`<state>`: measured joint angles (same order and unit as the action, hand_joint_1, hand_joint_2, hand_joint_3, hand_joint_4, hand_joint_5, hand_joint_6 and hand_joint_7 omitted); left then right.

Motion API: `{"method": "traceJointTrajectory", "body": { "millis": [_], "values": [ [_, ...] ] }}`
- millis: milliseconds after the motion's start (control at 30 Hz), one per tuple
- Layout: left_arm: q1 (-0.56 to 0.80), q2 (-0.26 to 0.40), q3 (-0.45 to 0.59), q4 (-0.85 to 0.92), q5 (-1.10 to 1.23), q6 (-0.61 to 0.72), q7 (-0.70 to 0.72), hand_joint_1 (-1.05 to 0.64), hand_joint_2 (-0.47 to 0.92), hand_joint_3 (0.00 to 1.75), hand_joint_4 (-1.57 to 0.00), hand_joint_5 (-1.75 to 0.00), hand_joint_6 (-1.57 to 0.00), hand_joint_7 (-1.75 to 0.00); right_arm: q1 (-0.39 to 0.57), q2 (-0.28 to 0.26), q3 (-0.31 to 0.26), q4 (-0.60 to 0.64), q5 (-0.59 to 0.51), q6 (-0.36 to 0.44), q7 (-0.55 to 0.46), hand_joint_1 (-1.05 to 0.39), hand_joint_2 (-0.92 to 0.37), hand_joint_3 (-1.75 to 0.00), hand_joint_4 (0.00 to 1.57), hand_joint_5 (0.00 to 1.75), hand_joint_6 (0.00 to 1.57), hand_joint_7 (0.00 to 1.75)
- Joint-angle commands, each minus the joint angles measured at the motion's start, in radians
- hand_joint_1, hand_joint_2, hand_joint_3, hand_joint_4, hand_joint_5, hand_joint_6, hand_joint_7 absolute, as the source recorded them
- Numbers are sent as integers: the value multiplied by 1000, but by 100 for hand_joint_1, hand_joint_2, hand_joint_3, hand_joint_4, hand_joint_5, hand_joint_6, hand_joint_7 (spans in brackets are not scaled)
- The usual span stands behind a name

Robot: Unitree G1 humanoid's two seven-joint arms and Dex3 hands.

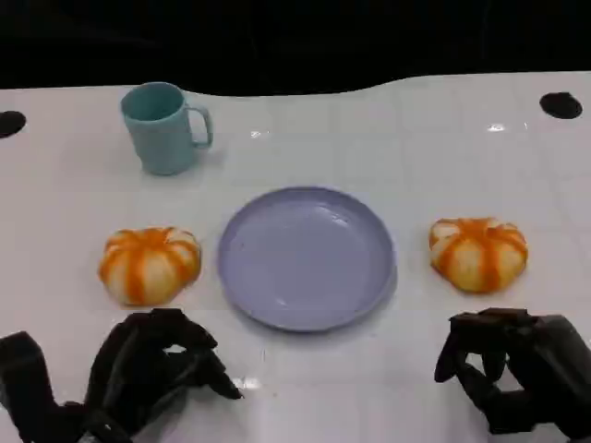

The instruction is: Grasp the bread from the table and place it into the plate.

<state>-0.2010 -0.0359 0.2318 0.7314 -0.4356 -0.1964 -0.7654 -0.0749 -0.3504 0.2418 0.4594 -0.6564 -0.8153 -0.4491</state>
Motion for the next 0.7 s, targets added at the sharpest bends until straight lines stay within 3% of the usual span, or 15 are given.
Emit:
{"method": "traceJointTrajectory", "body": {
  "millis": [33,700],
  "values": [
    [-10,19,5,8,3,-21,-11,-105,61,1,-157,-60,-157,-37,-10,-11,-4,15,-2,-6,-10,-10,-32,-133,87,171,86,124],
    [-16,20,11,18,2,-21,-15,-105,61,0,-157,-59,-157,-37,-11,-12,-6,14,2,-7,-7,-10,-32,-132,88,170,87,123]
  ]
}}
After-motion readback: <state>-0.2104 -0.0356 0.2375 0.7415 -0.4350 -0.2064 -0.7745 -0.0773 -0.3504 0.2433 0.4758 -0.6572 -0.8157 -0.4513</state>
